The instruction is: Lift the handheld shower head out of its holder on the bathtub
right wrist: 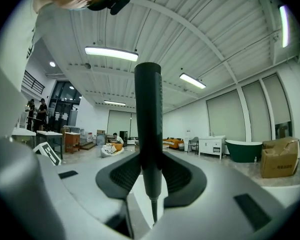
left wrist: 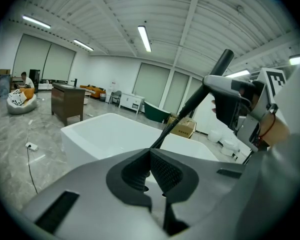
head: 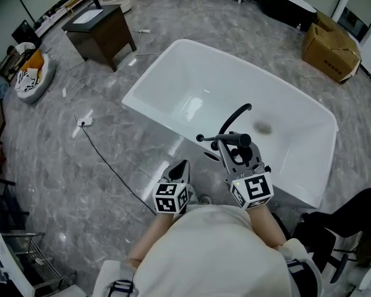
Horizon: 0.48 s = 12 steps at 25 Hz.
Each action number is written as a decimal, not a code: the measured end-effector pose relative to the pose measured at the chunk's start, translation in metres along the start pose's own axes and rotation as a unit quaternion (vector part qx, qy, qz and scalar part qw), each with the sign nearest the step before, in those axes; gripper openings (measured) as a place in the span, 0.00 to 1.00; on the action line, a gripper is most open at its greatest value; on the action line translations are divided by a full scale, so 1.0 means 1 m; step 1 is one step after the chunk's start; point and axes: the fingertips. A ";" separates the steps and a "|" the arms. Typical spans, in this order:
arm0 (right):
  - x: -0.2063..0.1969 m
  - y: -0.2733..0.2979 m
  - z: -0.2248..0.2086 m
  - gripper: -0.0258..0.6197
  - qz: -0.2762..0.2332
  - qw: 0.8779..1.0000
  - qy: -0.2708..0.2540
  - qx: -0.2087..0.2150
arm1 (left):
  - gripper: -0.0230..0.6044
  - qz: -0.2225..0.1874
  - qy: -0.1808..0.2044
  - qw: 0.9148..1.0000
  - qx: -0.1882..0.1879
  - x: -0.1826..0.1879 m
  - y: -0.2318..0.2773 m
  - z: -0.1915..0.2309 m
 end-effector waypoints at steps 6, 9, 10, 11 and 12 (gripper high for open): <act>0.022 -0.006 -0.002 0.26 -0.035 0.999 -0.008 0.002 | 0.07 0.000 0.002 1.000 0.005 -0.002 -0.002 0.001; 0.022 -0.007 -0.002 0.26 -0.039 0.999 -0.002 0.002 | 0.07 0.000 0.003 1.000 0.006 -0.003 -0.003 0.002; 0.022 -0.007 -0.002 0.26 -0.040 0.999 0.000 0.002 | 0.07 0.000 0.004 1.000 0.005 -0.003 -0.003 0.002; 0.022 -0.007 -0.002 0.26 -0.040 0.999 0.001 0.002 | 0.07 0.000 0.005 1.000 0.005 -0.002 -0.002 0.002; 0.022 -0.007 -0.001 0.26 -0.040 0.999 0.002 0.003 | 0.07 0.000 0.005 1.000 0.004 -0.002 -0.002 0.002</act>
Point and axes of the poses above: the fingertips, and each gripper's own axes: y forward along the fingers, z to its left, x out of its top, and after that the axes turned 7 degrees about -x, right-handed
